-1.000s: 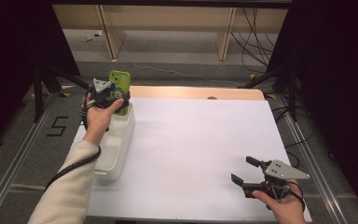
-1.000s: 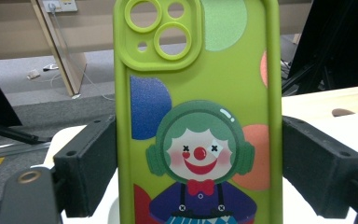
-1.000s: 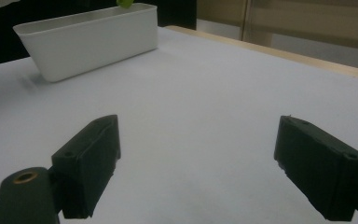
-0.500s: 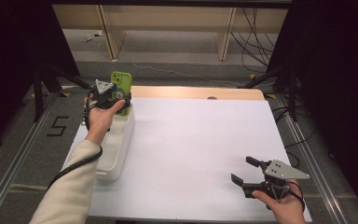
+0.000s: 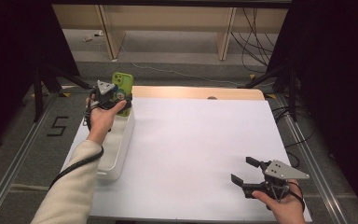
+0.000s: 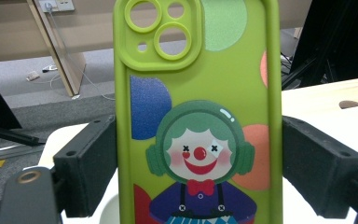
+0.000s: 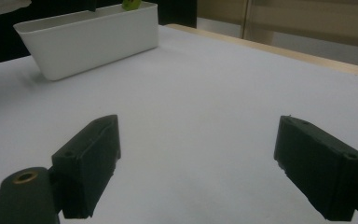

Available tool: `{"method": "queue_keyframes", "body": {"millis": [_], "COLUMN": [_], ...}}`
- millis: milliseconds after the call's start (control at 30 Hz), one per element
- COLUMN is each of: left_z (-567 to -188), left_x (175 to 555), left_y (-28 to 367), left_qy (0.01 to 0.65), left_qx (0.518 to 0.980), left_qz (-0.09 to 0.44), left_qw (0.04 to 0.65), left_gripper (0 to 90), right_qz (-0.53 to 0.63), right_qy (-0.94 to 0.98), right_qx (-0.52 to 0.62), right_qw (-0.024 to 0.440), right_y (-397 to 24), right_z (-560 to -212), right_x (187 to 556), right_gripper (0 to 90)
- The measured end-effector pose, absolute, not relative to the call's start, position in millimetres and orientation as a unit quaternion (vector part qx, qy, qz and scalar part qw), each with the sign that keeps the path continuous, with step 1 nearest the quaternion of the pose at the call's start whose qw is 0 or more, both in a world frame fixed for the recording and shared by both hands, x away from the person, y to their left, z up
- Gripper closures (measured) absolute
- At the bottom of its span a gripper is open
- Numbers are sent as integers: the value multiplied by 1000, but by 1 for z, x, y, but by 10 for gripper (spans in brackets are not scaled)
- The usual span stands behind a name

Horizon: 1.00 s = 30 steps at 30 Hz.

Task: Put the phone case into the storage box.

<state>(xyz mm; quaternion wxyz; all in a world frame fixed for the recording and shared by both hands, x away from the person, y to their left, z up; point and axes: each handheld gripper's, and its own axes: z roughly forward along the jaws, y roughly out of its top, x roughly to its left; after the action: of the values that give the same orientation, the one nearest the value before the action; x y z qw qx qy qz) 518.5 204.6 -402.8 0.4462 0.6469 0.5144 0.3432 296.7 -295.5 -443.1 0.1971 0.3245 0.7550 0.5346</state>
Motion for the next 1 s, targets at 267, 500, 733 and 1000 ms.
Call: {"method": "queue_keyframes", "body": {"millis": [267, 500, 733, 1000], "left_z": [-406, -409, -411, -415], "left_x": [519, 519, 520, 520], "left_y": [205, 205, 206, 206], "left_qy": [515, 515, 518, 520], "left_qx": [648, 651, 652, 653], "left_qz": [342, 342, 341, 339], "left_qw": [445, 440, 437, 435], "left_gripper": [161, 161, 160, 160], "right_qz": [535, 535, 536, 536], "right_qy": [755, 754, 754, 754], "right_qx": [325, 325, 325, 326], "right_qw": [198, 198, 197, 194], "right_y": [-296, -296, -296, -295], "right_z": [-443, -443, -444, -444], "right_x": [297, 297, 298, 298], "right_gripper": [157, 158, 158, 158]}}
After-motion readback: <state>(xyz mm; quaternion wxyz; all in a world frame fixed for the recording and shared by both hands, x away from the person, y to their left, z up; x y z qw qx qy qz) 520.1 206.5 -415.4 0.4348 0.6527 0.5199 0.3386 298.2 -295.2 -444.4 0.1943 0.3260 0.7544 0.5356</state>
